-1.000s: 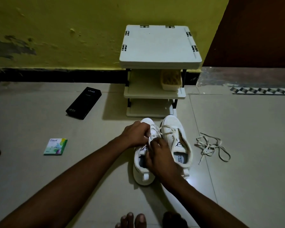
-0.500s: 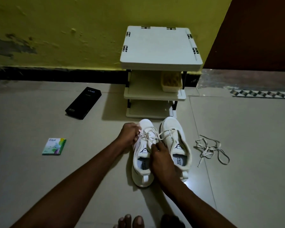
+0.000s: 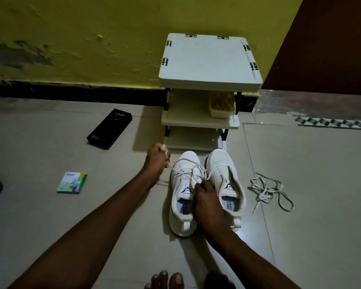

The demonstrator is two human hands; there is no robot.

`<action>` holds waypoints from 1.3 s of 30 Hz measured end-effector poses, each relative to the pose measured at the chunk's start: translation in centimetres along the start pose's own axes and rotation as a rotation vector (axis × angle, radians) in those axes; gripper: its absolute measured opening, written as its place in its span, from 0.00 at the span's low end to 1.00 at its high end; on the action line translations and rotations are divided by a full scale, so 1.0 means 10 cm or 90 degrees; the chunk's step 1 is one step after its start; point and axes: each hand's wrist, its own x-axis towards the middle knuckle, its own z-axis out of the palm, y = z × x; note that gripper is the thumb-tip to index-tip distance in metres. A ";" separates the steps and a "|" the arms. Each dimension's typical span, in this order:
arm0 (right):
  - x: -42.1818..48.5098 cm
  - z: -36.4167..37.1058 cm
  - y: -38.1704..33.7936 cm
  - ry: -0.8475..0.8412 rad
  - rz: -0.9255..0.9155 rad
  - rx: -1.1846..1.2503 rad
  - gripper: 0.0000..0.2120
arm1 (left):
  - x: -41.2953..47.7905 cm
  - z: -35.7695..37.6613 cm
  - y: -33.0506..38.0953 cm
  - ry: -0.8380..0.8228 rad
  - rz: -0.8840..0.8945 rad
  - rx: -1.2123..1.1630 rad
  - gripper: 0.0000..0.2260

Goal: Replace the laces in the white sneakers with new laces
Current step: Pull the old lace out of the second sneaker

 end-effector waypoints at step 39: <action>-0.04 -0.11 -0.03 -0.045 0.007 0.007 0.25 | -0.10 -0.06 0.36 -0.056 -0.055 -0.194 0.15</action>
